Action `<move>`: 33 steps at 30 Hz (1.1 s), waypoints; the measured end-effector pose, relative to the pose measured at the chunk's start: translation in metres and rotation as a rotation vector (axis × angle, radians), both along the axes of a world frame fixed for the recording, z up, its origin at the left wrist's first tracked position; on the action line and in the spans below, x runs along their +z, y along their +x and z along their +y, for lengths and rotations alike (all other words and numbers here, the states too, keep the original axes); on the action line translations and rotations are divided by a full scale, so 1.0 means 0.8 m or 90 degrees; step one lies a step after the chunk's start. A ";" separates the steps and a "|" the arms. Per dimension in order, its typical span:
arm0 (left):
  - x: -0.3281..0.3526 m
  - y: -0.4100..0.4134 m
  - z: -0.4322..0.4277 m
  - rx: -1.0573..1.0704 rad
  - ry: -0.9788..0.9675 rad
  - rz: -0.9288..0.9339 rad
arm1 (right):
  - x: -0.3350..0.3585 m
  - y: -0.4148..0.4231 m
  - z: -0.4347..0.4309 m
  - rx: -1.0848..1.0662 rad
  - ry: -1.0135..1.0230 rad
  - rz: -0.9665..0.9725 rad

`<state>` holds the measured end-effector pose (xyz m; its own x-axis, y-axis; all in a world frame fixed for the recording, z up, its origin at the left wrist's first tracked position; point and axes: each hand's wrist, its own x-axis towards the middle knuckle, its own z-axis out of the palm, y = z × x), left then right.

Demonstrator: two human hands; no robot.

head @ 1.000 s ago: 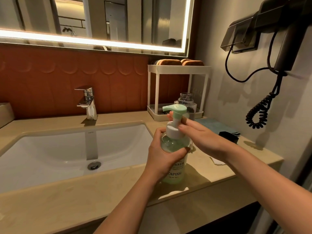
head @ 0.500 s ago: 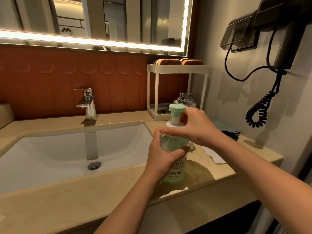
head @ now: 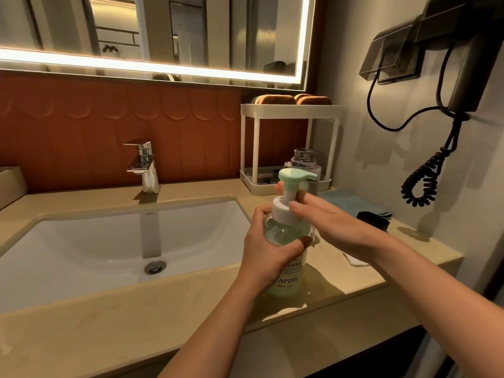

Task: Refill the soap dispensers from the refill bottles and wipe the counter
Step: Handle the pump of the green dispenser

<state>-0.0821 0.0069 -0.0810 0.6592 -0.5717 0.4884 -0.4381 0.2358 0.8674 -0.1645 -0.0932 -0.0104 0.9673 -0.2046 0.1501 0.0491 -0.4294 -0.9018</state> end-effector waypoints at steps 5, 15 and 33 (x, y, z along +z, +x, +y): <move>0.000 0.000 0.001 -0.003 -0.001 0.000 | 0.014 -0.005 -0.006 0.008 -0.139 -0.086; 0.001 -0.004 0.001 0.016 0.006 -0.003 | 0.025 0.024 -0.002 -0.128 -0.303 -0.137; 0.000 0.002 0.002 -0.035 0.012 -0.010 | 0.013 0.002 -0.005 0.055 -0.046 0.002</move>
<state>-0.0803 0.0087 -0.0812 0.6183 -0.6163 0.4877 -0.4387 0.2442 0.8648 -0.1632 -0.0974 -0.0001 0.9815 -0.1088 0.1578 0.0857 -0.4874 -0.8690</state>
